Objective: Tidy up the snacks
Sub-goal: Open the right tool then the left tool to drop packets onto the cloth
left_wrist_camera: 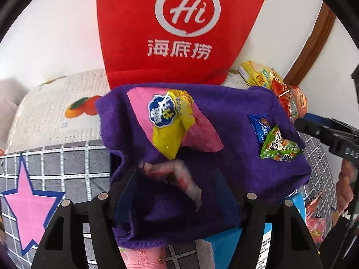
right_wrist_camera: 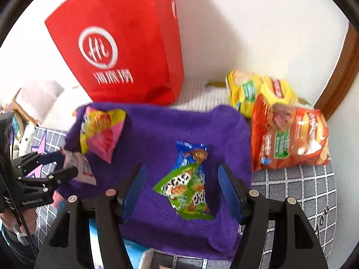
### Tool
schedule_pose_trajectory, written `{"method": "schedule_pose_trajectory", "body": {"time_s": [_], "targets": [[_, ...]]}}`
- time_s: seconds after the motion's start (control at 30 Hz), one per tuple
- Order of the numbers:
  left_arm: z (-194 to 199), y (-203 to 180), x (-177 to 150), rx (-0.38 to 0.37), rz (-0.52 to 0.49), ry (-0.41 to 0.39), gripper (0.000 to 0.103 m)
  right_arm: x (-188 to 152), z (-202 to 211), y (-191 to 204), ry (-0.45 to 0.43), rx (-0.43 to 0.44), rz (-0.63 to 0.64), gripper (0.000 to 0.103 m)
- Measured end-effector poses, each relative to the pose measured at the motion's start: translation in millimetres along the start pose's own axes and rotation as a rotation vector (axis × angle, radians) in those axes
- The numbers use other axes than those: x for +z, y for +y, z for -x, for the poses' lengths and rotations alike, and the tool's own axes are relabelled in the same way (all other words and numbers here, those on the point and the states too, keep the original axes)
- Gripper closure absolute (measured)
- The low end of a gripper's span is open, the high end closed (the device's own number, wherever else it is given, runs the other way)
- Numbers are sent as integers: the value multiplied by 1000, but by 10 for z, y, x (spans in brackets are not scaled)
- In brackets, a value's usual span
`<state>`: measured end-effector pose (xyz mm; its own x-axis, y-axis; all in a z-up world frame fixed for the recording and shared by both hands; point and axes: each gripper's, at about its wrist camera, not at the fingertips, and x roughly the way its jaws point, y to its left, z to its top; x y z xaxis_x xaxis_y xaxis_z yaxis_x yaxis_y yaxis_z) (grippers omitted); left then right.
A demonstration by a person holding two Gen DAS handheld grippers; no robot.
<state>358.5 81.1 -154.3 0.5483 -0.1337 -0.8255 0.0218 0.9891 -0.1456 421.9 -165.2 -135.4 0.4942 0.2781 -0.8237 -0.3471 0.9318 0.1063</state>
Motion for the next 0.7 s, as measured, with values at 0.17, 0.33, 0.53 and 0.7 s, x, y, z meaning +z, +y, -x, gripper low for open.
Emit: {"method": "schedule_pose_trajectory", "body": {"time_s": [0.17,0.33,0.53,0.7], "targets": [[148,39,32,-29,24,-30,35,-15,316,118,-114,-53,40,37],[336,50,72,-49,32,-68,35,-43,596,231,-169,-51,55,37],[556,22,102,-76,31,-119,34,-367,786,231,-165,-76,40,38],[718,-68,80,-99,5,-147,34,-761,854,61,-124,-102,-26,41]]}}
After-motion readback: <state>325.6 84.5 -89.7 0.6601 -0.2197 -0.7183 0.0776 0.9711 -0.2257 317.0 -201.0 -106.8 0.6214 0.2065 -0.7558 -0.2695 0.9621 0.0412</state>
